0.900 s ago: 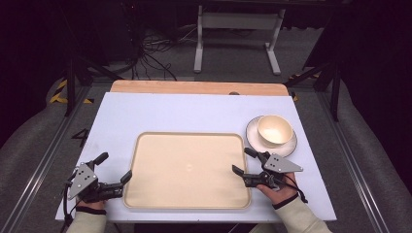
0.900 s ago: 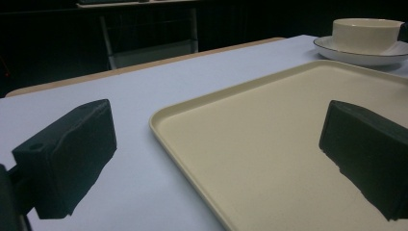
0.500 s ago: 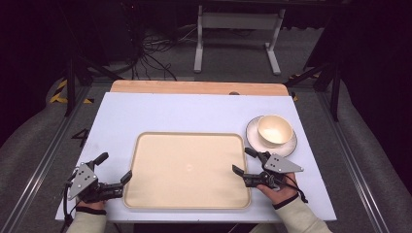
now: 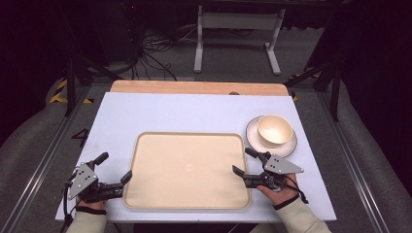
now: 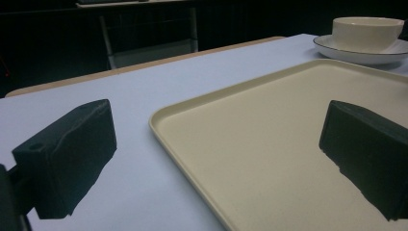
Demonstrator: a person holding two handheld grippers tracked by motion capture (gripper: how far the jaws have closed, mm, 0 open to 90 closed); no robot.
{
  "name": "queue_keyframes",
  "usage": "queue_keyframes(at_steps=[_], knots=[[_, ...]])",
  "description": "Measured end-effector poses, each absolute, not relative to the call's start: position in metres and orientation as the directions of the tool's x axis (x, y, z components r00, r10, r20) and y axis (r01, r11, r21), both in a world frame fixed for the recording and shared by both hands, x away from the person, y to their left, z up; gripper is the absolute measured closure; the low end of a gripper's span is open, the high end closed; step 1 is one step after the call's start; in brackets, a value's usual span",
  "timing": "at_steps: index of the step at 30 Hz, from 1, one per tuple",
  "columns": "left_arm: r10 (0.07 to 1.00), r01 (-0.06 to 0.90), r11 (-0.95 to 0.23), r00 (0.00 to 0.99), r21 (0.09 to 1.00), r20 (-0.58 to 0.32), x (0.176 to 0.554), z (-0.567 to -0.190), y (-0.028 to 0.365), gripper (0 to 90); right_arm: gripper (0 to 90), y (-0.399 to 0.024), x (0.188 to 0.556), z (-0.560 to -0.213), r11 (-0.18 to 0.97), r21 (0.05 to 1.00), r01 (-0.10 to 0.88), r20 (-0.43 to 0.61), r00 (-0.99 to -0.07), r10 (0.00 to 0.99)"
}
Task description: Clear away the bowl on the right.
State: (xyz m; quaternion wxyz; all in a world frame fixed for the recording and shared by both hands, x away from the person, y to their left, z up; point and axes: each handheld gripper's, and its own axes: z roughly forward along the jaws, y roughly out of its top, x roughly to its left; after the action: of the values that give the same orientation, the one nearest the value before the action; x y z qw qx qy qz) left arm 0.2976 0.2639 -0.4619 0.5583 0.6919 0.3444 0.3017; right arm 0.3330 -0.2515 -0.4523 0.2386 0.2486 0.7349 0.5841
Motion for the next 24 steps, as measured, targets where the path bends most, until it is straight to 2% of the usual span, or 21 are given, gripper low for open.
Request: queue_keyframes(at_steps=[5,12,24], knots=[[0.811,0.142,-0.147,0.584,0.979,0.037,0.298,-0.462,0.263,0.2,18.0,-0.253,0.331,-0.449,0.206,0.975,0.081,-0.081,-0.735,0.674],[0.812,0.145,-0.144,0.583,0.979,0.033,0.298,-0.462,0.263,0.2,19.4,-0.261,0.328,-0.442,0.197,0.977,0.078,-0.096,-0.665,0.741],[0.811,0.144,-0.149,0.584,0.978,0.038,0.298,-0.462,0.263,0.2,23.0,-0.282,0.324,-0.433,0.132,0.988,0.076,-0.079,-0.488,0.869]])
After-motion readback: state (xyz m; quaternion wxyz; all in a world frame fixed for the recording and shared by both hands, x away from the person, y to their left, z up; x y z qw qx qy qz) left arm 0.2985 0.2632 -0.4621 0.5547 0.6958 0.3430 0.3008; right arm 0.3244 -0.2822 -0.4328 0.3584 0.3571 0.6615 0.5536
